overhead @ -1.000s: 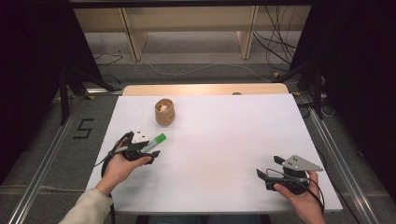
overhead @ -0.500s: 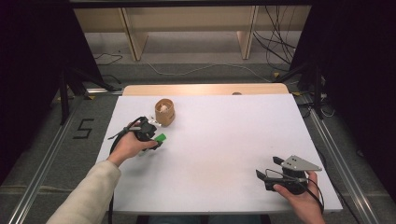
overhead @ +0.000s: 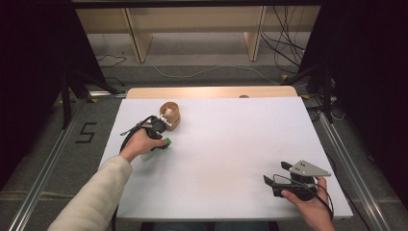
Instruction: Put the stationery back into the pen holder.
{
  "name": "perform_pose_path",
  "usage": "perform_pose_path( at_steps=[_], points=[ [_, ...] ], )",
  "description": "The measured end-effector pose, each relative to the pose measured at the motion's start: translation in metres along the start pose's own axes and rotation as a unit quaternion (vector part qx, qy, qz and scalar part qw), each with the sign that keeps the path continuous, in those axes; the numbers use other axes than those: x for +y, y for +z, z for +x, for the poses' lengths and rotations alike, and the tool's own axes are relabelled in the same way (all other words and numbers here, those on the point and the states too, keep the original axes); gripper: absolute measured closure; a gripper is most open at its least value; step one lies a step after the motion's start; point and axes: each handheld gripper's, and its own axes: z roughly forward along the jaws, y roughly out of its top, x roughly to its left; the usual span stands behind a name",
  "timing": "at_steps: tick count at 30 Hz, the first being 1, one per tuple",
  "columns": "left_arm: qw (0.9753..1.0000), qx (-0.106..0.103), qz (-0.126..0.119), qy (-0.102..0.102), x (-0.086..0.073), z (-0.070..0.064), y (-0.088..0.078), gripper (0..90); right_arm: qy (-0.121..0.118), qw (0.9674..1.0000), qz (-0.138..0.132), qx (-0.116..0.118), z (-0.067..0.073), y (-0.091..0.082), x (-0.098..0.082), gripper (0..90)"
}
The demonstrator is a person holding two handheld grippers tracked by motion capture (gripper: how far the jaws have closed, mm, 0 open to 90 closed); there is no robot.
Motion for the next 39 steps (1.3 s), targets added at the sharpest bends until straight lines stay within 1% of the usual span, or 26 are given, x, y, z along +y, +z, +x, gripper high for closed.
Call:
perform_pose_path(
  at_steps=[3,4,5,6,7,9,11,12,16,17,20,21,25,28,29,32,39],
  points=[
    [0.9999,-0.005,0.009,-0.007,0.004,0.002,0.002,54.4,0.001,1.0,0.001,0.0,0.0,0.0,0.0,16.3],
    [0.9999,-0.006,0.014,-0.006,0.005,0.002,0.003,55.2,0.001,1.0,0.0,0.0,0.0,0.0,0.0,16.3],
    [0.9998,-0.01,0.013,-0.013,0.007,0.002,0.003,55.5,0.001,1.0,0.0,0.0,0.0,0.0,0.0,16.3],
    [0.9997,-0.011,0.007,-0.022,0.007,0.002,0.005,55.7,0.001,1.0,0.0,0.0,0.0,0.0,0.0,16.3],
    [0.9996,-0.014,0.014,-0.017,0.009,0.002,0.004,56.3,0.001,1.0,-0.001,0.001,0.0,0.0,0.0,16.3],
    [0.9995,-0.017,0.02,-0.016,0.01,0.002,0.005,57.4,0.001,1.0,0.001,0.0,0.0,0.0,0.0,16.3],
    [0.9993,-0.018,0.027,-0.017,0.011,0.003,0.006,58.4,0.0,1.0,0.0,0.0,0.0,0.0,0.0,16.3],
    [0.9991,-0.021,0.03,-0.02,0.011,0.003,0.007,59.3,0.001,1.0,0.0,0.0,0.0,0.0,0.0,16.3],
    [0.9989,-0.023,0.036,-0.021,0.011,0.006,0.009,60.6,0.001,1.0,-0.001,0.001,0.0,0.0,0.0,16.3],
    [0.9987,-0.026,0.033,-0.028,0.011,0.006,0.01,60.9,0.0,1.0,-0.001,0.001,0.0,0.0,0.0,16.3],
    [0.9984,-0.031,0.038,-0.027,0.011,0.008,0.01,62.0,0.0,1.0,-0.001,0.001,0.0,0.0,0.0,16.3],
    [0.9984,-0.03,0.035,-0.032,0.012,0.007,0.01,62.4,0.001,1.0,-0.001,0.002,0.0,0.0,-0.001,16.3],
    [0.998,-0.034,0.045,-0.028,0.013,0.008,0.01,63.1,-0.001,1.0,0.001,0.001,0.0,0.0,-0.001,16.3],
    [0.9977,-0.037,0.047,-0.032,0.014,0.009,0.01,63.4,-0.001,1.0,0.0,0.001,0.0,0.0,-0.001,16.3],
    [0.9977,-0.036,0.043,-0.039,0.014,0.008,0.011,63.5,-0.001,1.0,0.0,0.001,-0.001,0.0,-0.001,16.3],
    [0.9971,-0.041,0.047,-0.044,0.014,0.009,0.011,64.5,0.0,1.0,0.0,0.002,0.0,0.0,-0.001,16.3],
    [0.9966,-0.042,0.055,-0.045,0.015,0.01,0.011,65.5,0.0,1.0,0.001,0.001,-0.001,0.0,-0.001,16.3]
  ],
)
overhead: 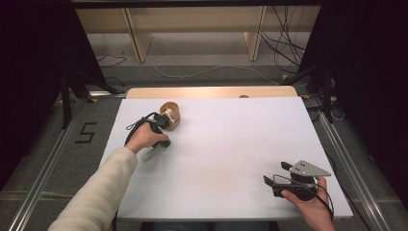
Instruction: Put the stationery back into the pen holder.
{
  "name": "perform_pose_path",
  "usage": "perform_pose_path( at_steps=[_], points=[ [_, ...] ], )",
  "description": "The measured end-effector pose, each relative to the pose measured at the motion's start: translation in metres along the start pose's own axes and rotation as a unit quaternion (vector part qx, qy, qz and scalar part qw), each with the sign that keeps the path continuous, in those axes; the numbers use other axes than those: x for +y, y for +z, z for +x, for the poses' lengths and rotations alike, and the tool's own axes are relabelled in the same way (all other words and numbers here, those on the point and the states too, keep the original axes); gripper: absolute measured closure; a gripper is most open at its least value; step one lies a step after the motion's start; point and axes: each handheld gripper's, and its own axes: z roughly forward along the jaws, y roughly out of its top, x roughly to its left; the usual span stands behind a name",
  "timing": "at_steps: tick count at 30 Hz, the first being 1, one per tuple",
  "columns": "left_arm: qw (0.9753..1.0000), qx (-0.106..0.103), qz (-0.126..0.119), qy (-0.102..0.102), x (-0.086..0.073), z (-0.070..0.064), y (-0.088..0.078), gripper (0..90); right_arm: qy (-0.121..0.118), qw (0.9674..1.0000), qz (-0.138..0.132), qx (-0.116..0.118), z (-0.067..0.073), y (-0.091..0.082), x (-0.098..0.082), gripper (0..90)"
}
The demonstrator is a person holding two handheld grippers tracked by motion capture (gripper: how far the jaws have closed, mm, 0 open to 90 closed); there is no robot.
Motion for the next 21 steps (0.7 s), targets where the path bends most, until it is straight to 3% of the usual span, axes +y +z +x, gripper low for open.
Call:
perform_pose_path(
  at_steps=[21],
  points=[
    [1.0,0.003,-0.006,-0.001,-0.001,-0.002,-0.0008,67.1,-0.001,1.0,-0.001,0.0,0.0003,-0.0001,-0.0001,16.3]
  ],
)
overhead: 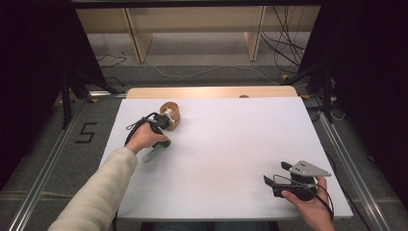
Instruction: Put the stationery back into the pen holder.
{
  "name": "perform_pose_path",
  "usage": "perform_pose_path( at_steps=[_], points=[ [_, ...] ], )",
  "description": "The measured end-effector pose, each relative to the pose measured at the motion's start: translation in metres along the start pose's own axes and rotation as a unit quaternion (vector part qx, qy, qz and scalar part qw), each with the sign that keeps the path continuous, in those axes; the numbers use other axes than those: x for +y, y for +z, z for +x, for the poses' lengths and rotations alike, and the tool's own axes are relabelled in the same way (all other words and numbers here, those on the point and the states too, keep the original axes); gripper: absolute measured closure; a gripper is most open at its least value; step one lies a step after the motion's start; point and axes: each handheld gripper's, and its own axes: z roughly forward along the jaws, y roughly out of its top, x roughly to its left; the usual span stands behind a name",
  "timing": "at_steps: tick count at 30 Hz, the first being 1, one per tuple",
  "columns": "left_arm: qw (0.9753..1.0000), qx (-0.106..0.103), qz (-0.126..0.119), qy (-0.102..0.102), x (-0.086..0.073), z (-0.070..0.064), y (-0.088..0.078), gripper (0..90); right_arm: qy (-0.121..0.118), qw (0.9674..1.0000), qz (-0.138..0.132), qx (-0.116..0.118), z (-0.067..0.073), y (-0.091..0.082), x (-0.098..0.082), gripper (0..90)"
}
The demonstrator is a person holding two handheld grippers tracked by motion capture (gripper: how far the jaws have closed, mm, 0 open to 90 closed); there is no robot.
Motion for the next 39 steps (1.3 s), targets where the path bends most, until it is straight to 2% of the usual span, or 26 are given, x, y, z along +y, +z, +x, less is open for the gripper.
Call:
perform_pose_path(
  at_steps=[2,9,17,31,35,39],
  points=[
    [1.0,-0.001,0.0,0.002,0.0,0.0,-0.002,67.1,-0.001,1.0,-0.001,0.0,0.0,0.0,0.0,16.3],
    [0.9997,-0.001,-0.024,-0.001,-0.001,-0.001,-0.009,67.2,-0.001,1.0,0.0,-0.001,0.0,0.0,0.0,16.3],
    [0.9982,0.005,-0.059,-0.009,-0.005,-0.001,-0.02,67.2,-0.001,1.0,0.0,-0.001,0.0,-0.001,0.0,16.3],
    [0.9959,0.011,-0.089,-0.012,-0.013,0.002,-0.027,67.2,0.0,1.0,-0.001,-0.001,0.0,0.0,0.0,16.3],
    [0.9947,0.014,-0.1,-0.015,-0.015,0.002,-0.029,67.2,0.0,1.0,-0.001,-0.001,0.0,0.0,0.0,16.3],
    [0.9924,0.016,-0.12,-0.017,-0.018,0.003,-0.033,67.2,0.0,1.0,-0.001,-0.001,0.0,0.0,0.0,16.3]
  ],
)
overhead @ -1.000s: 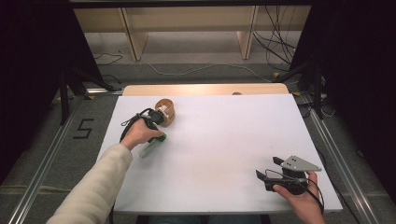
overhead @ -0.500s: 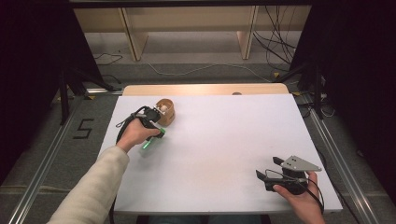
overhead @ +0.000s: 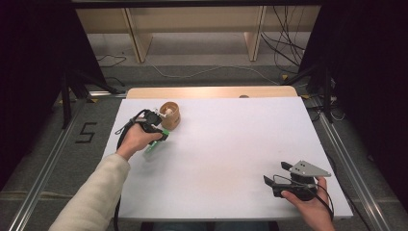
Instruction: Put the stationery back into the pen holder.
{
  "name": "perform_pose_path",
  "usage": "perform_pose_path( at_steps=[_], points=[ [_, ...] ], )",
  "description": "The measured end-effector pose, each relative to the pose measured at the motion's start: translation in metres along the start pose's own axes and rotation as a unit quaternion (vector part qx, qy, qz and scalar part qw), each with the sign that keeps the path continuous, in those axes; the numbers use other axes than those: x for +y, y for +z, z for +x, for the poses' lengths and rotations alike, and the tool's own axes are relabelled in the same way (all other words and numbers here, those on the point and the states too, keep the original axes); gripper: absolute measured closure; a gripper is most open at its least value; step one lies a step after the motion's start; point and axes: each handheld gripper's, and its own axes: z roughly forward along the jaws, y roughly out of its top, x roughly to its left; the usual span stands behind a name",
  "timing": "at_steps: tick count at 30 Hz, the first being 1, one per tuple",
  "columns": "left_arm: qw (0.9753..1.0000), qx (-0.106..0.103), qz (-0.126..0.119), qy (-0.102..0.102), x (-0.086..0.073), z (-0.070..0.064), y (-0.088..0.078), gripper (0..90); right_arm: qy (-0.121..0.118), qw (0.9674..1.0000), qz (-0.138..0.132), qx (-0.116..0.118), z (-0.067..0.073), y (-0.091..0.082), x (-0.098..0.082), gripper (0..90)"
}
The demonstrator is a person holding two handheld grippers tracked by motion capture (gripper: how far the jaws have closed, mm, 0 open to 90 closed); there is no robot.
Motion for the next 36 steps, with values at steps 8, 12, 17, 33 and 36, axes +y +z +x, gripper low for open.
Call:
perform_pose_path(
  at_steps=[8,12,17,33,36],
  points=[
    [0.9993,0.017,-0.033,0.001,-0.003,0.003,-0.006,67.2,0.0,1.0,0.0,0.0,0.0,0.0,0.0,16.3],
    [0.9987,0.022,-0.045,-0.003,-0.004,0.004,-0.008,67.2,0.0,1.0,0.0,0.0,0.0,0.0,0.0,16.3],
    [0.9976,0.028,-0.062,-0.009,-0.006,0.005,-0.012,67.2,0.0,1.0,0.0,0.0,0.0,0.0,0.0,16.3],
    [0.9848,0.059,-0.162,-0.023,-0.008,0.005,-0.028,67.2,-0.001,1.0,-0.001,-0.001,0.0,0.0,0.0,16.3],
    [0.9821,0.062,-0.176,-0.025,-0.01,0.005,-0.029,67.2,-0.002,1.0,0.0,0.0,0.0,0.0,0.0,16.3]
  ],
)
